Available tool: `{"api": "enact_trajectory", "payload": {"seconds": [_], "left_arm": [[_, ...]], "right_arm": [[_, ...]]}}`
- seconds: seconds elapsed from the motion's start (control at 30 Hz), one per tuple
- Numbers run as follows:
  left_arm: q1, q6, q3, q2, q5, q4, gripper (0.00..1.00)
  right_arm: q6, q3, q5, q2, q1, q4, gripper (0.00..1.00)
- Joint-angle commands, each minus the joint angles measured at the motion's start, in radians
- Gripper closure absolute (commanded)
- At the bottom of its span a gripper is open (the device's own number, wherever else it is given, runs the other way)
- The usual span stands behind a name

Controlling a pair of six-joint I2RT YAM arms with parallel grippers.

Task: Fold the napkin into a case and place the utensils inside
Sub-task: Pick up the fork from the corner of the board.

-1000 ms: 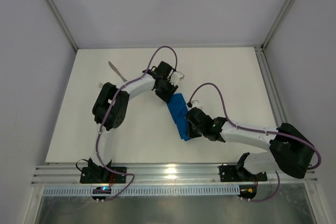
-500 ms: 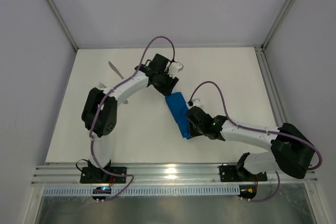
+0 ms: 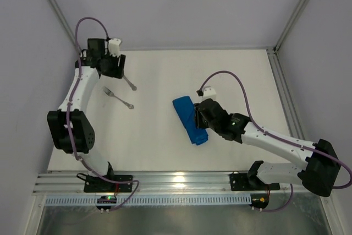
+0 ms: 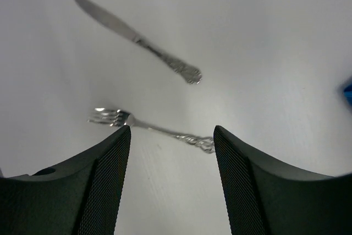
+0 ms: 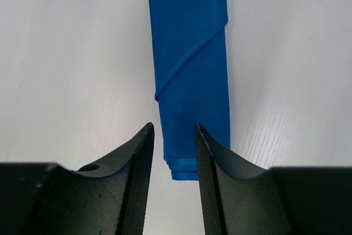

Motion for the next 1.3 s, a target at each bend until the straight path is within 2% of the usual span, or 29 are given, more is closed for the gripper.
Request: {"api": "enact_trajectory", "payload": {"seconds": [0.0,0.07,0.13,0.23,0.3,0.33,0.4,0.43,0.47,0.53,0.67,0.83,1.17,1.27], "left_arm": [[0.107,0.080,-0.030,0.075,-0.053,-0.116,0.37],[0.133,0.125,-0.021,0.110,-0.061,-0.128,0.38],[0.139,0.158,-0.001,0.167,-0.026,-0.170,0.44],[0.121,0.296,0.012,0.227,-0.022,-0.220,0.47],[0.104,0.477,0.028,0.259,-0.038,-0.261,0.47],[0.100,0.555,0.042,0.299,-0.048,-0.335,0.44],[0.084,0.754,0.087,0.345,-0.142,-0.404,0.41],[0.080,0.807,0.097,0.380,-0.163,-0.430,0.40],[0.078,0.858,0.117,0.396,-0.250,-0.437,0.40],[0.078,0.948,0.149,0.443,-0.283,-0.437,0.38],[0.043,1.013,0.235,0.489,-0.277,-0.440,0.37],[-0.003,1.104,0.222,0.514,-0.292,-0.440,0.36],[-0.042,1.105,0.271,0.628,-0.355,-0.519,0.37],[-0.067,1.062,0.292,0.658,-0.372,-0.567,0.39]], "right_arm": [[-0.028,0.005,-0.005,-0.020,-0.003,0.023,0.60],[-0.027,-0.004,-0.011,-0.022,-0.003,0.033,0.60],[-0.024,-0.015,-0.025,-0.014,-0.003,0.045,0.60],[-0.024,-0.018,-0.037,0.009,-0.003,0.056,0.60],[-0.024,-0.013,-0.051,0.021,-0.003,0.059,0.60],[-0.021,-0.013,-0.057,0.026,-0.003,0.060,0.60],[-0.022,-0.011,-0.080,0.038,-0.005,0.073,0.60],[-0.022,-0.010,-0.088,0.041,-0.005,0.079,0.60],[-0.021,-0.010,-0.100,0.047,-0.003,0.086,0.60],[-0.019,-0.007,-0.106,0.058,-0.003,0.093,0.59],[-0.019,0.004,-0.126,0.082,-0.005,0.102,0.59],[-0.025,0.012,-0.160,0.095,-0.003,0.109,0.59],[-0.025,-0.004,-0.154,0.058,-0.003,0.088,0.60],[-0.021,-0.014,-0.146,0.049,-0.005,0.083,0.60]]}}
